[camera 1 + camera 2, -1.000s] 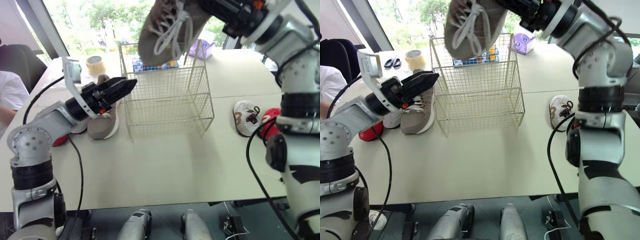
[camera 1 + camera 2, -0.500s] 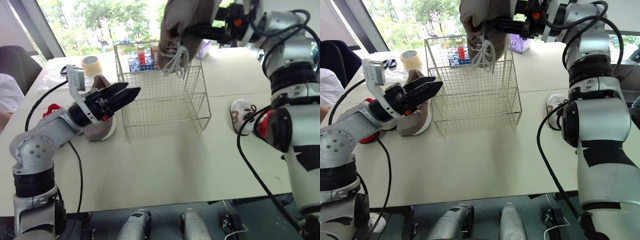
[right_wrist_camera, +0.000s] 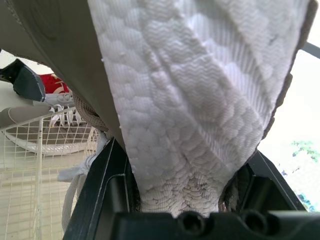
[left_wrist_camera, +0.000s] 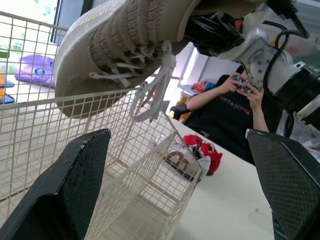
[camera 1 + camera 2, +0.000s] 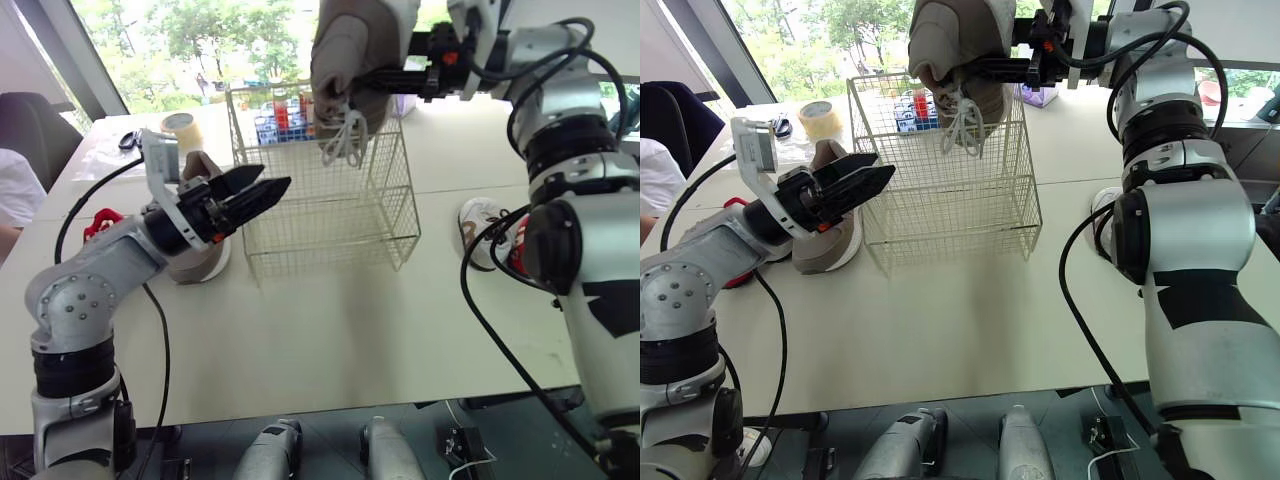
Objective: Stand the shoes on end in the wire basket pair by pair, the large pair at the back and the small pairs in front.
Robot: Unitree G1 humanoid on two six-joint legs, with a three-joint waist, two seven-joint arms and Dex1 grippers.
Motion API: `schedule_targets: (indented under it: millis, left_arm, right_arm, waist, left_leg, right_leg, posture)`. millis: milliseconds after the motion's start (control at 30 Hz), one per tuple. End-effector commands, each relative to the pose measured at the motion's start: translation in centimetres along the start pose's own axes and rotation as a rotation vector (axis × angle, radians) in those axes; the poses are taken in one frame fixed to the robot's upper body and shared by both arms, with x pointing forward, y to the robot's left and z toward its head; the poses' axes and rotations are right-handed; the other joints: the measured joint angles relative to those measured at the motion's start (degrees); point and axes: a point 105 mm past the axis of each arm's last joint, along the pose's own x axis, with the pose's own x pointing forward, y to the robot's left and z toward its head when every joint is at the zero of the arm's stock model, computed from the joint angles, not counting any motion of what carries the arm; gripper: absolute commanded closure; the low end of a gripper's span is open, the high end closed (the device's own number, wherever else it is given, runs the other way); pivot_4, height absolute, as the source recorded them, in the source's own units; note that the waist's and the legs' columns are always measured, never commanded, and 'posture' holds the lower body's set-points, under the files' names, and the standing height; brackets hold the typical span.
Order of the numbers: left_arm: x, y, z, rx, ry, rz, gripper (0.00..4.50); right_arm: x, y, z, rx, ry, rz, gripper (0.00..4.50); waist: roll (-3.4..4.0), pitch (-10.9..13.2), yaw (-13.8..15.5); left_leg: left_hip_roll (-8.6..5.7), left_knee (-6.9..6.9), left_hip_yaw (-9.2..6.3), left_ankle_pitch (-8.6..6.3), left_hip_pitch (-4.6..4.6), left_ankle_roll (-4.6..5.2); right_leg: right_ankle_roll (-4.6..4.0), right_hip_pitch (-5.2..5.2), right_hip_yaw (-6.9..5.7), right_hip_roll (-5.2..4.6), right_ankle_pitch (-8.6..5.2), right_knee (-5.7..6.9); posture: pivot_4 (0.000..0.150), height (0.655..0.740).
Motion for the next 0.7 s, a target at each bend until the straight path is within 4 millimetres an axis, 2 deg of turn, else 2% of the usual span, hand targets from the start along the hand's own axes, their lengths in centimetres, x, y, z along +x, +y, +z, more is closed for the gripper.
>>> schedule_targets:
  millis: [33, 133, 167, 567, 700]
  left_arm:
    - [-0.1, -0.8, 1.0, 0.044, -0.031, -0.015, 0.0]
    - [-0.1, -0.9, 0.9, 0.046, -0.027, -0.013, 0.0]
    - [-0.1, -0.9, 0.9, 0.046, -0.026, -0.013, 0.0]
    - [0.7, -1.4, 0.3, 0.024, -0.011, -0.05, 0.0]
    - [1.1, -1.6, 0.1, 0.016, 0.0, -0.073, 0.0]
  right_arm:
    - [0.4, 0.2, -0.3, 0.039, 0.013, 0.016, 1.74]
    - [0.5, 0.1, -0.3, 0.055, -0.005, 0.0, 0.2]
    - [0.5, 0.0, -0.2, 0.062, -0.021, -0.014, 0.05]
    - [-1.2, -2.5, 1.1, 0.265, -0.283, -0.226, 0.05]
    - [-1.4, -2.4, 0.4, 0.261, -0.257, -0.247, 0.05]
  waist:
    - [0.0, 0.0, 0.0]
    - [0.0, 0.0, -0.02]
    - [0.0, 0.0, -0.04]
    - [0.0, 0.0, -0.02]
    - [0.0, 0.0, -0.01]
  left_leg:
    - [0.0, 0.0, 0.0, 0.0, 0.0, 0.0]
    - [0.0, 0.02, 0.0, 0.0, 0.0, 0.0]
    - [0.0, 0.02, 0.0, 0.0, 0.0, 0.0]
    - [0.0, 0.04, 0.01, 0.01, -0.01, -0.01]
    - [0.0, 0.04, 0.02, 0.01, -0.01, -0.01]
  right_leg:
    - [0.0, 0.0, 0.0, 0.0, 0.0, 0.0]
    - [0.0, 0.0, 0.0, 0.0, 0.0, 0.01]
    - [0.0, 0.0, 0.0, 0.0, 0.0, 0.01]
    - [0.0, -0.01, 0.02, 0.0, 0.0, 0.04]
    - [0.0, -0.02, 0.03, 0.0, 0.0, 0.03]
  posture:
    - [0.15, 0.74]
    - [0.15, 0.74]
    - [0.15, 0.74]
    - [0.15, 0.74]
    - [0.15, 0.74]
